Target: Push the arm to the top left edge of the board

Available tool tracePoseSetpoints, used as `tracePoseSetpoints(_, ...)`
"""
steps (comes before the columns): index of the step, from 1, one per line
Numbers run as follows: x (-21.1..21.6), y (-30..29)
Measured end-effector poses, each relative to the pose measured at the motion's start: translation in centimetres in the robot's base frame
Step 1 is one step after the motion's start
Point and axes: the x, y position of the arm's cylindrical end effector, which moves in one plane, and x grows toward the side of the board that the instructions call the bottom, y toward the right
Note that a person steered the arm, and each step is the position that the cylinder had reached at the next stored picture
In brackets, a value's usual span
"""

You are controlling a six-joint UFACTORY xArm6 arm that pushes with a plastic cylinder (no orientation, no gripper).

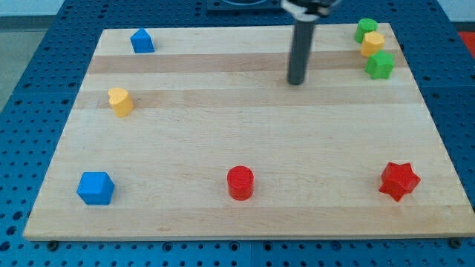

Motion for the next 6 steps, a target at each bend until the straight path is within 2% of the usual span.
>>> tracePoseSetpoints(2, -0.9, -14.7)
tracePoseSetpoints(4, -3.8, -29.9)
tracePoseSetpoints(5, -6.8, -35.1)
tracePoseSetpoints(6, -10.3, -36.1)
